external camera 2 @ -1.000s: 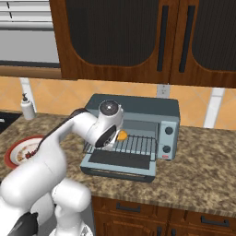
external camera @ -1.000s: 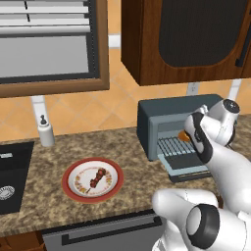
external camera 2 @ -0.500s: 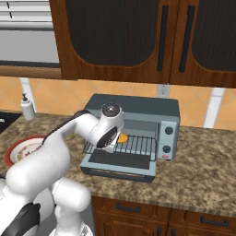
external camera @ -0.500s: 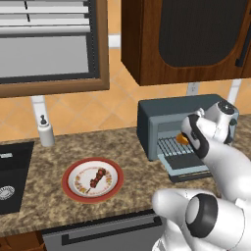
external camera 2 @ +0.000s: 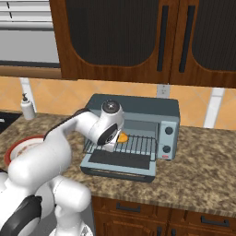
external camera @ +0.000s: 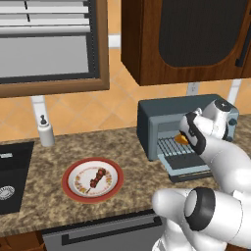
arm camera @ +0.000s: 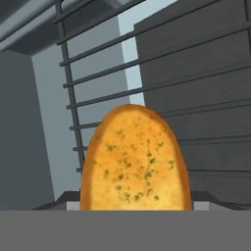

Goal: Pick up the kebab skewer and baguette bread, and place them inside the toaster oven. Close the toaster oven door and start by setting the timer.

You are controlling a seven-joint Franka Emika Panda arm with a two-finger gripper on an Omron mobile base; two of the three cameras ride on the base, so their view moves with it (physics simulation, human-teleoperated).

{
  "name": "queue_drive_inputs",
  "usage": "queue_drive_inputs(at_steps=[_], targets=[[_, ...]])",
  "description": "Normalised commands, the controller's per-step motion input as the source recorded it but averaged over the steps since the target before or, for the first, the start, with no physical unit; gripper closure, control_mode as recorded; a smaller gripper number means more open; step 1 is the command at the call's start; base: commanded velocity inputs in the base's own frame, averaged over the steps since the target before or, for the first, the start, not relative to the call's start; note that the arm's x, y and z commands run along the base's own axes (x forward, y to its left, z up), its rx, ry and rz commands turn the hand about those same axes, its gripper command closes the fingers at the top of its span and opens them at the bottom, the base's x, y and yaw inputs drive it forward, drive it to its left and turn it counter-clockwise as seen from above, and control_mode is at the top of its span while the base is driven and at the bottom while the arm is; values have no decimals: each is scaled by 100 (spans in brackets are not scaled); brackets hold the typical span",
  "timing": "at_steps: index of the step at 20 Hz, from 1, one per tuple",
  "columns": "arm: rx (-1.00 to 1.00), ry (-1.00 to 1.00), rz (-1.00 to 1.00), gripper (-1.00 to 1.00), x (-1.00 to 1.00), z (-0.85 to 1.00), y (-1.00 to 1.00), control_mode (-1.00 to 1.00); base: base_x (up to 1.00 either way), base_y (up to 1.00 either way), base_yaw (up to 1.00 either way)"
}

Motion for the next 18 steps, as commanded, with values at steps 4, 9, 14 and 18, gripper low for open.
queue_drive_inputs(at_steps=[4, 9, 14, 18], targets=[[0, 1, 0, 100, 20, -9, 0, -100, 0, 0, 0], [0, 0, 0, -100, 23, -14, 0, -100, 0, 0, 0], [0, 0, 0, -100, 11, -1, 0, -100, 0, 0, 0], [0, 0, 0, -100, 0, 0, 0, -100, 0, 0, 0]])
